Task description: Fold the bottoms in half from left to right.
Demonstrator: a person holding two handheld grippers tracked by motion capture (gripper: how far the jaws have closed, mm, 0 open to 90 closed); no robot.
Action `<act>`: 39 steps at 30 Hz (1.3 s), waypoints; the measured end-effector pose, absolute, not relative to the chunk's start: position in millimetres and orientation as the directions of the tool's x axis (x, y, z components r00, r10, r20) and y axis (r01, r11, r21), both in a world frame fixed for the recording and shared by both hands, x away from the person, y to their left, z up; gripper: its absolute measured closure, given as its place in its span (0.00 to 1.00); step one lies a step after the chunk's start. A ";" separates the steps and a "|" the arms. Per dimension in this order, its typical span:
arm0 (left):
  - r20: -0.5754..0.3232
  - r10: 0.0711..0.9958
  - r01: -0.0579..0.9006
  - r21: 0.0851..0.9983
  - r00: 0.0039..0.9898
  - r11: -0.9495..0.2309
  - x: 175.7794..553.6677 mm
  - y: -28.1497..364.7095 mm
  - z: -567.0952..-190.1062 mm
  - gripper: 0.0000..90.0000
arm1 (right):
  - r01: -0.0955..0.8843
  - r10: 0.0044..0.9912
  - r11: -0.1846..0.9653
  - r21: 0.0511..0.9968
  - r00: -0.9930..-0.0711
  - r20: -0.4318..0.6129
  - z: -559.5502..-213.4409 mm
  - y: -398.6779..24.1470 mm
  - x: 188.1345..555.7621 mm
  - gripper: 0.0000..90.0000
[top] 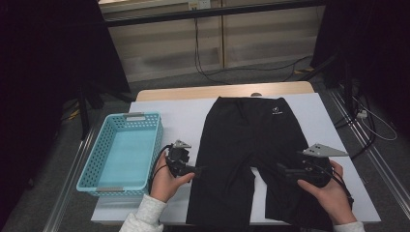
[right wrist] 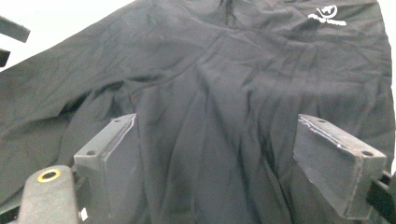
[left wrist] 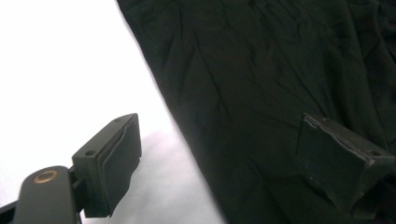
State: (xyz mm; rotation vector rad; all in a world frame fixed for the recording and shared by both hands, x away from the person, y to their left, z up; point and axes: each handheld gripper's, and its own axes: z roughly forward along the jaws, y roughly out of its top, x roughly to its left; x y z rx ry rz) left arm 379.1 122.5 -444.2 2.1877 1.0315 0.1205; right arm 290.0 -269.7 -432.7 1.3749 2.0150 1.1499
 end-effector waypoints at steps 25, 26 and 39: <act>-0.162 0.711 0.625 0.632 0.684 -0.458 371.5 127.4 -455.5 0.16 | 0.503 0.868 0.207 0.839 -0.490 0.080 -430.5 -241.5 314.1 0.17; -0.161 0.711 0.625 0.632 0.685 -0.459 371.7 126.8 -455.8 0.15 | 0.504 0.868 0.204 0.839 -0.489 0.082 -430.0 -242.3 313.5 0.17; -0.043 0.724 0.574 0.643 0.688 -0.507 360.0 116.7 -460.7 0.16 | 0.493 0.871 0.192 0.849 -0.484 0.083 -427.3 -248.3 304.0 0.18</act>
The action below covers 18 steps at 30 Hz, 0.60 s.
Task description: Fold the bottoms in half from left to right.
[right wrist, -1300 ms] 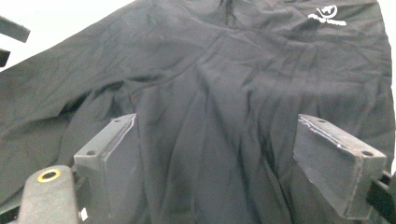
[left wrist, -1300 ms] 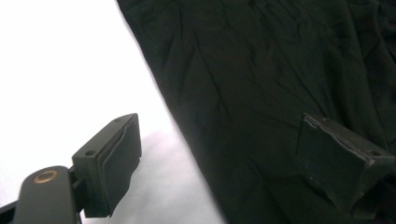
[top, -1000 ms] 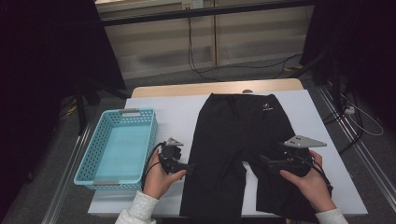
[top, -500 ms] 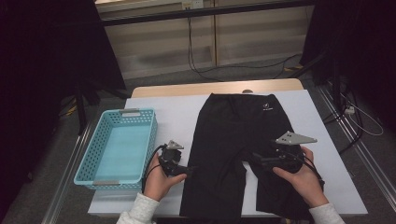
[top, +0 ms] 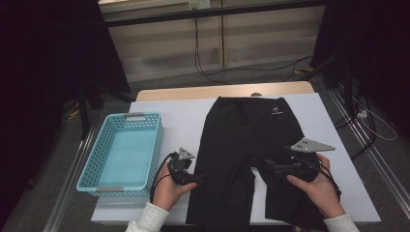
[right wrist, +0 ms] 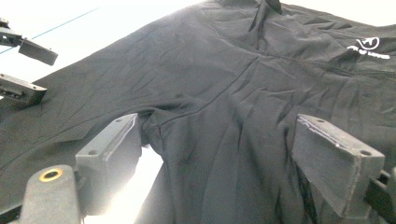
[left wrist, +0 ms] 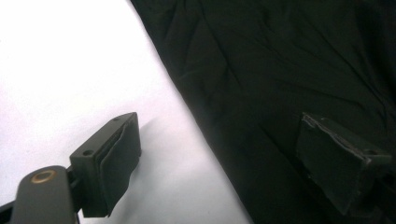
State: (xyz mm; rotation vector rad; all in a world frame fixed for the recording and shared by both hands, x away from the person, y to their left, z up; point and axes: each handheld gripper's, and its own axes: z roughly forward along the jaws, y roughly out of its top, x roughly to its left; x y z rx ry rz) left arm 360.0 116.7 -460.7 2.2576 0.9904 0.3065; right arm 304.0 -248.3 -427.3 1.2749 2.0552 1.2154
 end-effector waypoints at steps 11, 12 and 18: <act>-0.097 0.732 0.602 0.646 0.674 -0.469 355.8 111.4 -455.7 0.46 | 0.501 0.868 0.193 0.844 -0.489 0.091 -430.1 -245.4 304.6 0.17; -0.101 0.737 0.608 0.645 0.668 -0.463 355.8 110.0 -455.4 0.47 | 0.499 0.866 0.196 0.844 -0.492 0.090 -430.1 -244.8 304.3 0.17; -0.153 0.736 0.634 0.639 0.660 -0.435 355.7 107.4 -454.3 0.63 | 0.497 0.862 0.204 0.843 -0.500 0.086 -430.5 -243.8 301.5 0.17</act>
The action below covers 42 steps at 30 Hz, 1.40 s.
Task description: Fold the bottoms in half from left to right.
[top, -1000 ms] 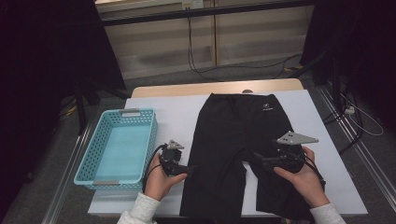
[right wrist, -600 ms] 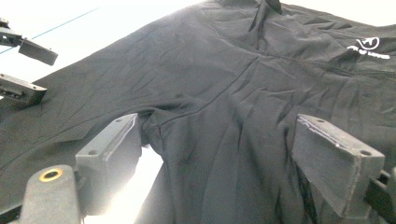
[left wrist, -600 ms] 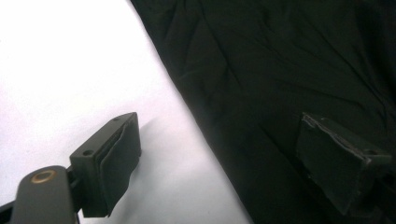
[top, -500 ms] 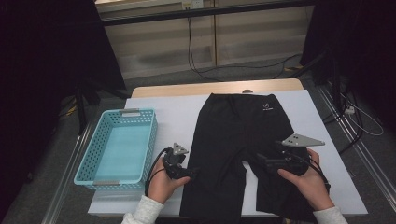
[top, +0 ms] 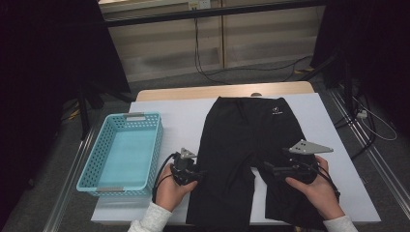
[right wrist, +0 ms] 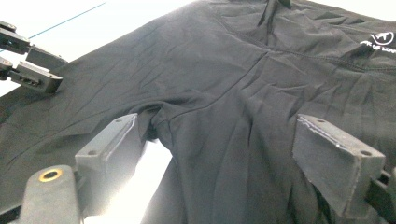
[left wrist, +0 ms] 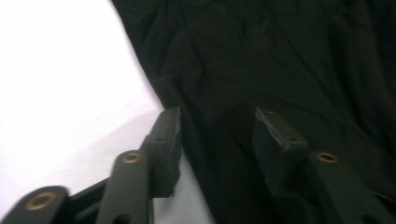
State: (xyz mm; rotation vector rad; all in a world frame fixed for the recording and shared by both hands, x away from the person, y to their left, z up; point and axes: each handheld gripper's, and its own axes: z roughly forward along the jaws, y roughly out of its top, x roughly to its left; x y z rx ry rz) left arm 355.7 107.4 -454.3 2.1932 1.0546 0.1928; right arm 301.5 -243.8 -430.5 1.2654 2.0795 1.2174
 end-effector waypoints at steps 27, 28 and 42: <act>-0.281 0.689 0.664 0.644 0.668 -0.380 353.3 91.5 -436.5 0.99 | 0.499 0.856 0.233 0.835 -0.512 0.067 -435.5 -222.9 313.1 0.17; -0.287 0.686 0.664 0.647 0.668 -0.376 353.2 91.8 -435.5 0.99 | 0.500 0.856 0.231 0.835 -0.512 0.070 -435.4 -220.4 315.3 0.16; -0.292 0.669 0.645 0.671 0.683 -0.366 347.3 85.1 -433.3 0.99 | 0.500 0.843 0.298 0.813 -0.537 0.021 -436.2 -176.9 355.1 0.16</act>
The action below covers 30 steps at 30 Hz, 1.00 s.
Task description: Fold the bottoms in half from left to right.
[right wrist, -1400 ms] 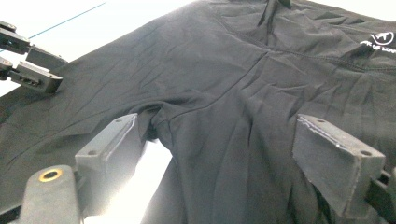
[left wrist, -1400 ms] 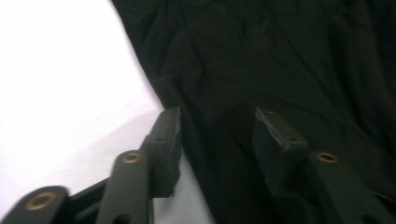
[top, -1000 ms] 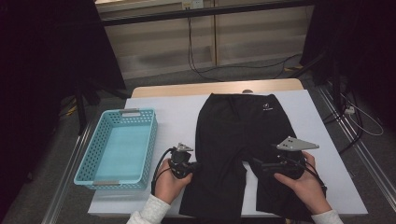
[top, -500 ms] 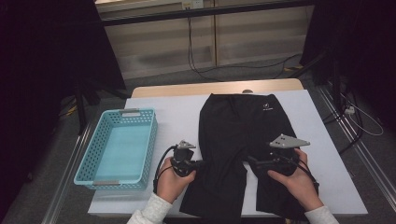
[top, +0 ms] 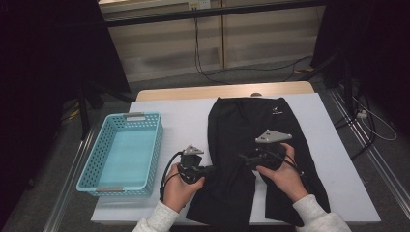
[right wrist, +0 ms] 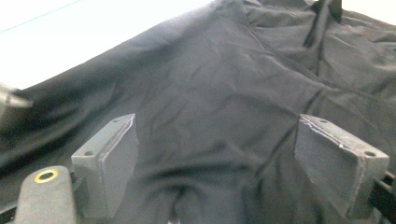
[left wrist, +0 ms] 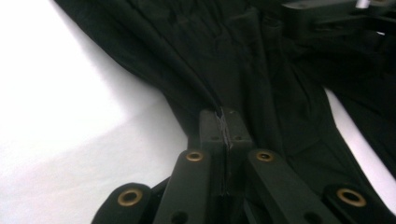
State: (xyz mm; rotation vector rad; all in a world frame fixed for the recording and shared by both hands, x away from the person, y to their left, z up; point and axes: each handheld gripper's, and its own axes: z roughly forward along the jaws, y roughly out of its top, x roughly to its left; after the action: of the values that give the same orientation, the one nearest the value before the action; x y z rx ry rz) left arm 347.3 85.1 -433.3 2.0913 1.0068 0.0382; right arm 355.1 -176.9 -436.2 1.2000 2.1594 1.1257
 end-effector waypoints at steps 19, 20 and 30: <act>-0.274 0.655 0.608 0.709 0.704 -0.357 341.8 78.5 -427.4 0.99 | 0.508 0.851 0.237 0.828 -0.520 0.075 -425.5 -132.2 398.9 0.17; -0.281 0.645 0.607 0.707 0.711 -0.361 342.1 78.4 -427.6 0.99 | 0.509 0.848 0.239 0.827 -0.524 0.078 -426.6 -128.9 400.6 0.17; -0.287 0.631 0.590 0.732 0.721 -0.341 339.0 76.2 -424.7 0.99 | 0.546 0.840 0.211 0.811 -0.525 0.136 -438.3 -103.9 423.4 0.22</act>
State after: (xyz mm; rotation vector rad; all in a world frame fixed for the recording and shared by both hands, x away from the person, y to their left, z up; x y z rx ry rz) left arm 339.0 76.2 -424.7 2.0369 0.9278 0.0582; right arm 423.4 -103.9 -438.3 1.2969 2.1572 1.2263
